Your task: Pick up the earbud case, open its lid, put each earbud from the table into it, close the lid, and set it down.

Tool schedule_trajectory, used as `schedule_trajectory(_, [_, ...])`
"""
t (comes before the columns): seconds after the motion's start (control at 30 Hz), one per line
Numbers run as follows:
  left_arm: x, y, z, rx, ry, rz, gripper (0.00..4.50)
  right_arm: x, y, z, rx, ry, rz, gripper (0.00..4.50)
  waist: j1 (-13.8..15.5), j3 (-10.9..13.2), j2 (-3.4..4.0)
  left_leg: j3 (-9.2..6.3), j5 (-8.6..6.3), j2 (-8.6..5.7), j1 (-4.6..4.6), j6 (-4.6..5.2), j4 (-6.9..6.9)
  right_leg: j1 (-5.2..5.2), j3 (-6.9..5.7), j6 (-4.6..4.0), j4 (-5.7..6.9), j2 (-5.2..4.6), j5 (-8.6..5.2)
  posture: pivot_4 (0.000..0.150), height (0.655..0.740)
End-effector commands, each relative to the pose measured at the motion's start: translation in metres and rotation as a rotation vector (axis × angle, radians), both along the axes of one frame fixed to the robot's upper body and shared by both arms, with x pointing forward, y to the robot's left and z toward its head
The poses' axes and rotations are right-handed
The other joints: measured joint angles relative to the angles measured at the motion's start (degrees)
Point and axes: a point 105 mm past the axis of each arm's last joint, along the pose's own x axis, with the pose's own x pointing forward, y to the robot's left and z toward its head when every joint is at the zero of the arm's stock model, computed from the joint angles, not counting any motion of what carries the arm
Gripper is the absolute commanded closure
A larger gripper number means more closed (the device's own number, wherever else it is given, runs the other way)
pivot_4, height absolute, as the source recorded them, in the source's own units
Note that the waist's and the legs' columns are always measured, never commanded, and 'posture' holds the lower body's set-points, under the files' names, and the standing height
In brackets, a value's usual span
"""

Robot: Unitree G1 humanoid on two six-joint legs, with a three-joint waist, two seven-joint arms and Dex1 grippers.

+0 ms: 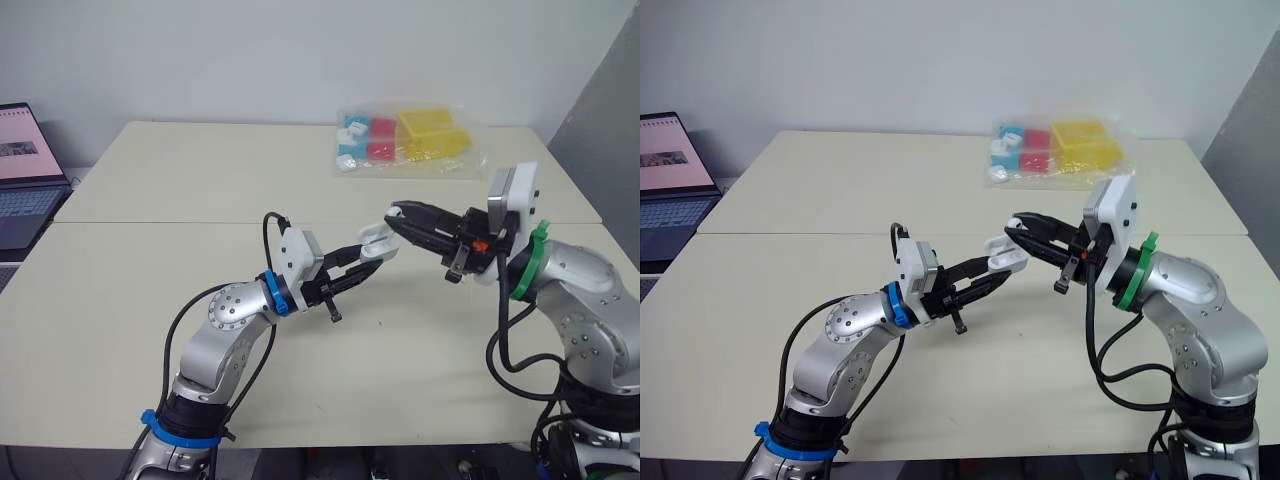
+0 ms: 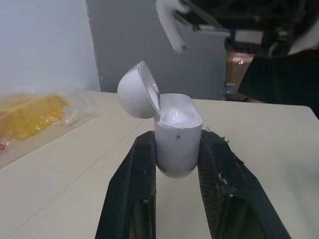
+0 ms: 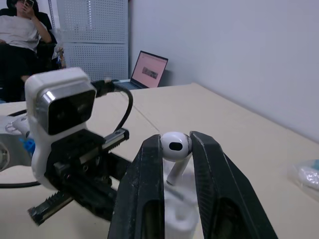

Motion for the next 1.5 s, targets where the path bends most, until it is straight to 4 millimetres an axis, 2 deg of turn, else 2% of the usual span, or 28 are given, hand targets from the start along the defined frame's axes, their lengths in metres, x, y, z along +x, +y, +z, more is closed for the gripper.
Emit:
schedule_trajectory(0.03, [-0.002,0.0,0.011,-0.025,-0.031,-0.012,3.72,-0.002,0.0,0.008,0.001,-0.082,-0.016,4.08,0.0,0.0,0.0,0.0,0.0,0.0,0.01,0.0,0.0,0.0,0.0,0.0,0.01,0.0,0.0,0.15,0.74])
schedule_trajectory(0.63, [-0.002,0.002,0.014,-0.014,-0.04,-0.017,3.72,0.01,0.004,-0.01,-0.02,-0.108,-0.041,4.08,0.0,0.0,0.0,-0.02,0.0,0.04,0.03,0.0,-0.02,0.0,-0.01,-0.01,0.01,0.05,0.0,0.15,0.74])
schedule_trajectory(1.03, [-0.003,0.001,0.015,-0.016,-0.049,-0.02,3.72,0.017,-0.006,-0.029,-0.071,-0.117,-0.086,4.08,0.0,0.0,0.0,-0.01,0.0,0.03,0.02,0.0,-0.03,-0.01,0.0,-0.01,-0.02,0.05,0.0,0.15,0.74])
schedule_trajectory(1.2, [-0.003,0.001,0.016,-0.021,-0.049,-0.02,3.72,0.011,-0.004,-0.036,-0.06,-0.046,-0.047,4.08,0.0,0.0,0.0,-0.02,0.0,0.03,0.01,0.0,-0.03,0.0,0.0,-0.01,-0.02,0.05,0.0,0.15,0.74])
schedule_trajectory(1.43, [-0.003,0.0,0.015,-0.018,-0.046,-0.019,3.72,0.01,-0.005,-0.033,-0.098,-0.073,-0.052,1.59,0.0,0.0,0.0,-0.02,0.0,0.04,0.02,0.0,-0.03,0.0,-0.01,-0.01,-0.03,0.05,0.0,0.15,0.74])
schedule_trajectory(1.5, [-0.003,0.001,0.014,-0.017,-0.044,-0.019,3.72,0.009,-0.006,-0.03,-0.096,-0.073,-0.051,1.55,0.0,0.0,0.0,-0.02,0.0,0.04,0.02,0.0,-0.03,0.0,-0.01,-0.01,-0.03,0.05,0.0,0.15,0.74])
